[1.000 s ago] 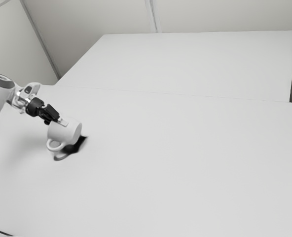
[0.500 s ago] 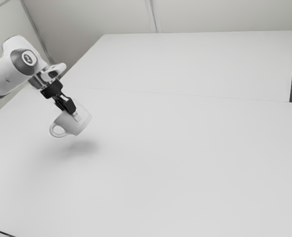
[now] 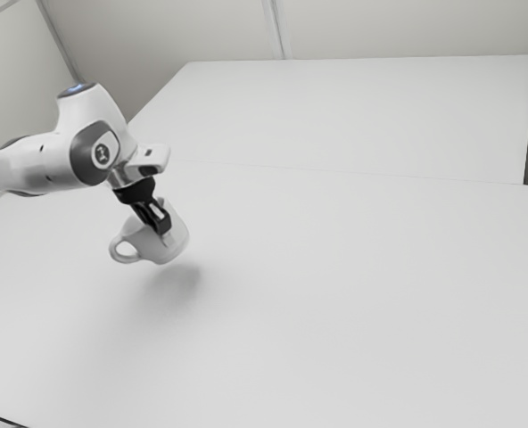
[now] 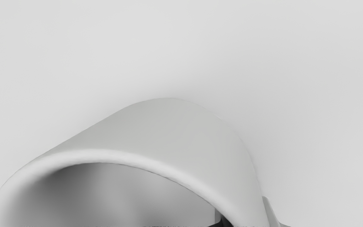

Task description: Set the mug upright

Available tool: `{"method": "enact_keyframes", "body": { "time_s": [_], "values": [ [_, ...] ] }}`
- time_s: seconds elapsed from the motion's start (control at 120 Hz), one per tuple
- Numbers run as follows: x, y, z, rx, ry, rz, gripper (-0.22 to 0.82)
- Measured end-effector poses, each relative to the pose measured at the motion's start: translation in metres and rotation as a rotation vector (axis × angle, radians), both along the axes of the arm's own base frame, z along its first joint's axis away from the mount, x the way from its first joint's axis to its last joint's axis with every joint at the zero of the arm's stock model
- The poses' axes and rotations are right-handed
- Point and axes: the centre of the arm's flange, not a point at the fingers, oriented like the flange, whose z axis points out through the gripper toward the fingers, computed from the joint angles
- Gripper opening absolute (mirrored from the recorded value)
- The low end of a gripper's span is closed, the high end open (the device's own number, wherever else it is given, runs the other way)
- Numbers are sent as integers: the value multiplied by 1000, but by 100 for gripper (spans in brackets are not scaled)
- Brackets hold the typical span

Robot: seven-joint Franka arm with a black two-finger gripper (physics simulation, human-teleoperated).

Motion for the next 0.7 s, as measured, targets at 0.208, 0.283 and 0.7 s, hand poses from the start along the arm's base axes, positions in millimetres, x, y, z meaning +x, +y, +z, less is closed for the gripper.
{"method": "enact_keyframes", "body": {
  "time_s": [0.208, 0.283, 0.7],
  "values": [
    [-4, -26, -13, 47, 2, 4, -18],
    [-6, -26, -19, 57, 11, 22, -18],
    [-5, -23, -59, 60, 65, 103, -16]
  ]
}}
